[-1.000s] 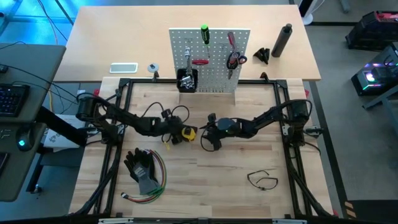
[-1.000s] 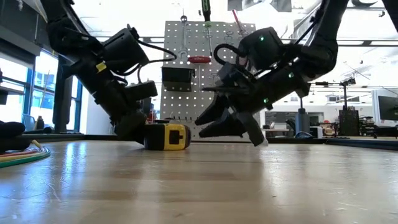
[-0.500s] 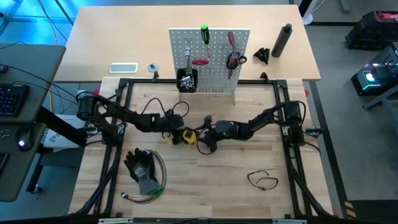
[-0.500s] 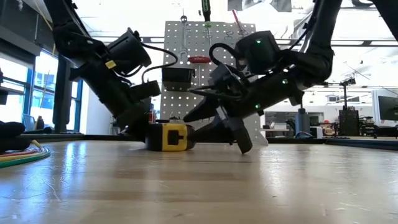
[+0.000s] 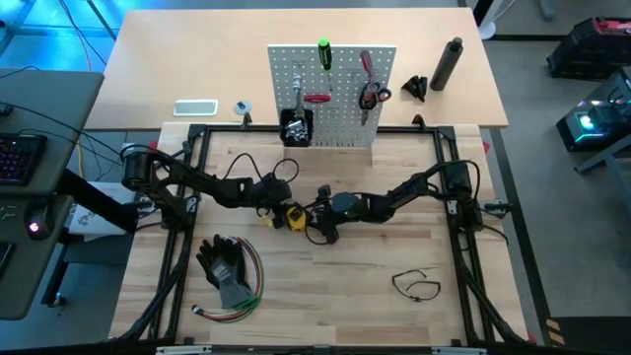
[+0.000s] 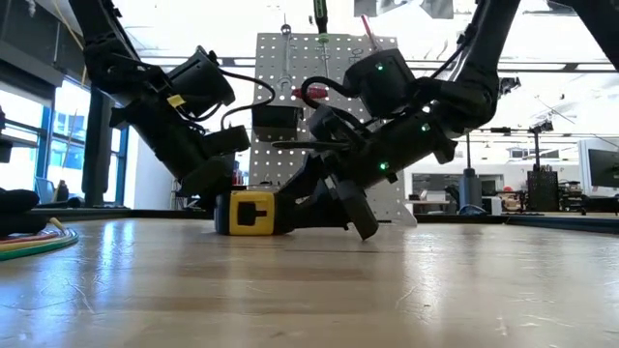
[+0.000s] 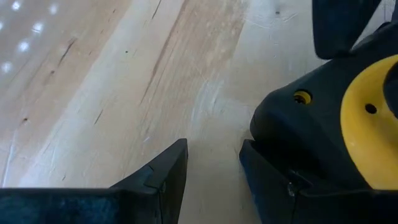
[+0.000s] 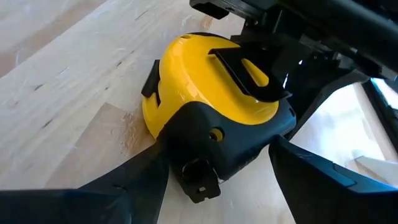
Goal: Hang tools onto peg board
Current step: Hang the yellow tape measure on the black bin on the white peg board
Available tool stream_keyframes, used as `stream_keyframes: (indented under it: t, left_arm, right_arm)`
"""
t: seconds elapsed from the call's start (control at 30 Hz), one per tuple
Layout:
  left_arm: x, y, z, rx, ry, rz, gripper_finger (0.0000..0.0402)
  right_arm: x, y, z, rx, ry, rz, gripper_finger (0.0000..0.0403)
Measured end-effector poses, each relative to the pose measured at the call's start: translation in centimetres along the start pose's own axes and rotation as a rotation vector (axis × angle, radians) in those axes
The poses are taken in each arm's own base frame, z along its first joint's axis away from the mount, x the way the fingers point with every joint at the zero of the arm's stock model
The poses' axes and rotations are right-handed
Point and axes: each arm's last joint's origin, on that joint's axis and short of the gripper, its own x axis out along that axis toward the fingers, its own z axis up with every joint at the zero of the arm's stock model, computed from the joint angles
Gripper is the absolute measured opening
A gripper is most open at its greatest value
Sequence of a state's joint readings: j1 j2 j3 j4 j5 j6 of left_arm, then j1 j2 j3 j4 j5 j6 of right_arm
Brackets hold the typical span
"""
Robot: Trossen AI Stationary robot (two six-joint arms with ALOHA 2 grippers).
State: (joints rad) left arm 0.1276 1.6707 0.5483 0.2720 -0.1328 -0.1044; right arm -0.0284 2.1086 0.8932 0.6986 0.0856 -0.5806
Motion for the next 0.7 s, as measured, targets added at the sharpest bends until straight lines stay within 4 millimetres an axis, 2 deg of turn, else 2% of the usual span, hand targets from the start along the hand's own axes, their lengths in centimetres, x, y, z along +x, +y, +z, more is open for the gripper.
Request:
stream_keyframes:
  t: [0.43, 0.7]
  left_arm:
    - [-0.1, 0.0, 0.0, 0.006, 0.013, -0.004, 0.0154]
    - [-1.7, -0.2, 0.4, 0.075, 0.025, -0.058, 0.0154]
  right_arm:
    - [-0.1, 0.0, -0.3, 0.097, 0.086, -0.013, 0.0264]
    - [-2.2, -1.6, 1.1, 0.074, 0.153, -0.056, 0.0264]
